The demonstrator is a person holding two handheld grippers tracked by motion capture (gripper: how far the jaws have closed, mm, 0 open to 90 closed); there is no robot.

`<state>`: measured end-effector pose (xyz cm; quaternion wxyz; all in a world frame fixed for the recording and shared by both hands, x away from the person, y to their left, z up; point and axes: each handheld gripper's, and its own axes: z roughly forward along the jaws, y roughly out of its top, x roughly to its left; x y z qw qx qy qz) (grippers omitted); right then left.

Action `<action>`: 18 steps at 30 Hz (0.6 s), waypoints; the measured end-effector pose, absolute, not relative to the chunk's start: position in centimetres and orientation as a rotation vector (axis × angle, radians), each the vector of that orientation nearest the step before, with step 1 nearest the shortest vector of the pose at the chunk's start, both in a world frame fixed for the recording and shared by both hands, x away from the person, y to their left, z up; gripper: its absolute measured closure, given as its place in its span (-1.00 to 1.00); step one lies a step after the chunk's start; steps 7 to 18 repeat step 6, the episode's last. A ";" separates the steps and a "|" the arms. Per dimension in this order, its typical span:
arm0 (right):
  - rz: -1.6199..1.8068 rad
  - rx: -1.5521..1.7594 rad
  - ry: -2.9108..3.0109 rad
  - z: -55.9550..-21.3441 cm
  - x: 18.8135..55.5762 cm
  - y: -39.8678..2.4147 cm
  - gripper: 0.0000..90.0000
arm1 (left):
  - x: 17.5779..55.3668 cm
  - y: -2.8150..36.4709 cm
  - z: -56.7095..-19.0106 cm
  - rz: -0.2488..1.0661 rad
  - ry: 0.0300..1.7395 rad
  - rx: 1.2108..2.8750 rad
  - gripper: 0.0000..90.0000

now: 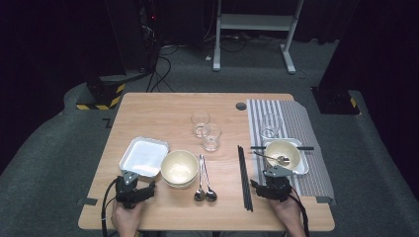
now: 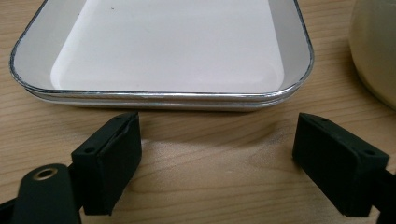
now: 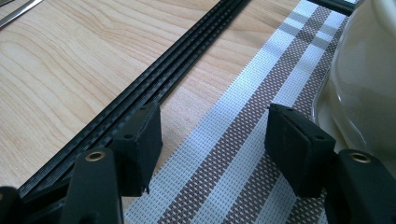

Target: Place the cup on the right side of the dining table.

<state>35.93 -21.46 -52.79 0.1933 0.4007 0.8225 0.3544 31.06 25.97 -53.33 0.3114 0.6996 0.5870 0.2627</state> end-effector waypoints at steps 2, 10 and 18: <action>0.994 1.125 2.307 -52.8 35.9 -21.4 -0.19 | 31.1 26.0 -53.3 0.693 1.549 1.847 -0.65; 0.995 1.125 2.309 -52.8 35.9 -21.4 -0.20 | 31.1 26.0 -53.3 0.693 1.549 1.846 -0.65; 0.995 1.125 2.309 -52.8 35.9 -21.4 -0.20 | 31.1 26.0 -53.3 0.693 1.549 1.846 -0.65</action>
